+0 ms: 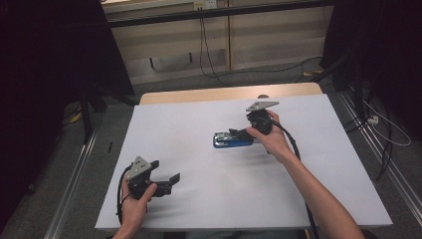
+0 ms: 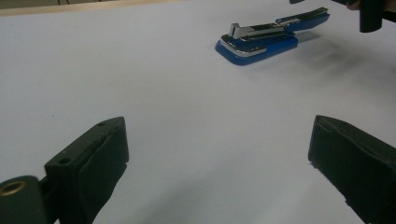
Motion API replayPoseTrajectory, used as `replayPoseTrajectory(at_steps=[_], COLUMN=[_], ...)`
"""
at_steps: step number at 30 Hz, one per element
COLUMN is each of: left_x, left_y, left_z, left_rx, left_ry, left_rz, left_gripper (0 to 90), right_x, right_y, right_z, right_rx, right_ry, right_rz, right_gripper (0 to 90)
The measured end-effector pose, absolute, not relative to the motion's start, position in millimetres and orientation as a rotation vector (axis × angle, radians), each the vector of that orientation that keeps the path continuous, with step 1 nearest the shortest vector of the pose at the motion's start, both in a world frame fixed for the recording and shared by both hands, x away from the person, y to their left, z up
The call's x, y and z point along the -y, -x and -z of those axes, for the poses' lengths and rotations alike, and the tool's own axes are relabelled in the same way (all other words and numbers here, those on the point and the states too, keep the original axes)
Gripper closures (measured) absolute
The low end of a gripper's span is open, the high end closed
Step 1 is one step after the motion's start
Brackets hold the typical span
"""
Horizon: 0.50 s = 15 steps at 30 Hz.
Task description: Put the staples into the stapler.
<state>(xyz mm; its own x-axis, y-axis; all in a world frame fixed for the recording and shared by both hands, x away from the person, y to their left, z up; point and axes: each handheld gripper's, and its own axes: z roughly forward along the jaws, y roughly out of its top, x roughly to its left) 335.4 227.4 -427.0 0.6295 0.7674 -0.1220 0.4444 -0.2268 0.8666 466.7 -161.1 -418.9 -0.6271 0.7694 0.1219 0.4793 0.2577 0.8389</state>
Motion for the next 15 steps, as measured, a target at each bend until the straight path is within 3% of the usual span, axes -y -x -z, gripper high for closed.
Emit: replayPoseTrajectory(at_steps=[15], left_x=[-229.1], left_y=[-338.5], left_z=[428.2], left_rx=[-0.99], left_ry=[-1.879], left_rz=[-0.434], left_gripper=[6.5], right_x=[187.5], right_y=[-436.9], right_z=[418.2], right_rx=[-2.111], right_ry=[-1.152], right_rz=[-1.269], right_gripper=[5.7])
